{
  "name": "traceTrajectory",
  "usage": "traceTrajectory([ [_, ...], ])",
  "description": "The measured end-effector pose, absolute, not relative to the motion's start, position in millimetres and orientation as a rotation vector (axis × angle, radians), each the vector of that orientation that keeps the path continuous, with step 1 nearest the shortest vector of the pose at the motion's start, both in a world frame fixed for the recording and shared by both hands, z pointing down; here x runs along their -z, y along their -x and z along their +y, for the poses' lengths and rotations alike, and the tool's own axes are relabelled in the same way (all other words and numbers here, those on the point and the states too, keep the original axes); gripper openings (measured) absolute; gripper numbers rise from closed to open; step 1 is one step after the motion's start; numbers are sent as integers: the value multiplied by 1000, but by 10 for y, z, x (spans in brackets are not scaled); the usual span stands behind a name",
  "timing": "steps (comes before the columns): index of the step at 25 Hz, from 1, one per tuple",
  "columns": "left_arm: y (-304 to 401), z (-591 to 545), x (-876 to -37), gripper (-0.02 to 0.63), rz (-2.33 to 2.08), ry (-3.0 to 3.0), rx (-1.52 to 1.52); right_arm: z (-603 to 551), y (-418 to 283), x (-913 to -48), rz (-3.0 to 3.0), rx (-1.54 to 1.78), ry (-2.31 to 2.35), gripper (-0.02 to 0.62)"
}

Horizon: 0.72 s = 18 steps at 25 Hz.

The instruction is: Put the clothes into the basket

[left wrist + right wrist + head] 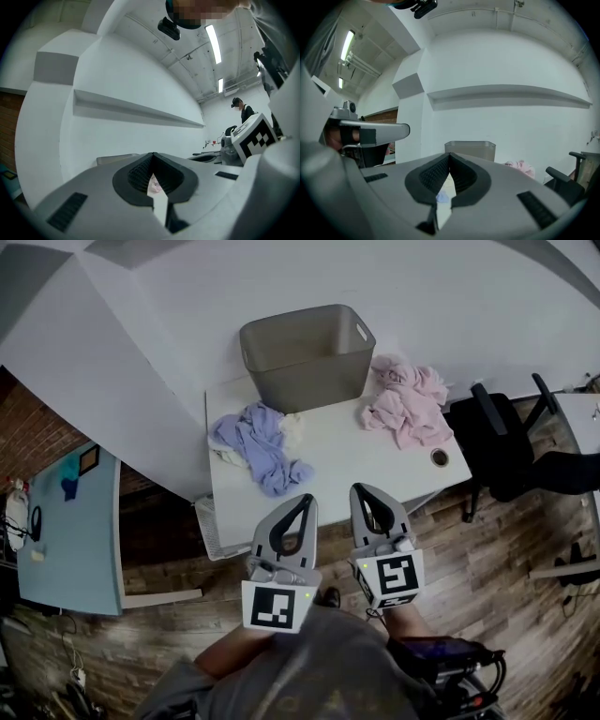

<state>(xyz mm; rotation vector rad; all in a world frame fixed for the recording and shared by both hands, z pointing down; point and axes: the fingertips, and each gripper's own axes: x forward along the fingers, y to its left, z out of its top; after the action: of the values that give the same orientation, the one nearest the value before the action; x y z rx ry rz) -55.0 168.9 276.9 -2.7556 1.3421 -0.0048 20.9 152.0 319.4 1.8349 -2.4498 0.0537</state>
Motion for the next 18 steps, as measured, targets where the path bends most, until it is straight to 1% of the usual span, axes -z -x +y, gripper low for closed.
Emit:
traceTrajectory([
  [8, 767, 1357, -2909, 8, 1438, 2734, 28, 1183, -3, -3352, -2490, -84, -1755, 6],
  [18, 1132, 590, -3059, 8, 1577, 2697, 38, 394, 331, -3463, -2530, -116, -1658, 6],
])
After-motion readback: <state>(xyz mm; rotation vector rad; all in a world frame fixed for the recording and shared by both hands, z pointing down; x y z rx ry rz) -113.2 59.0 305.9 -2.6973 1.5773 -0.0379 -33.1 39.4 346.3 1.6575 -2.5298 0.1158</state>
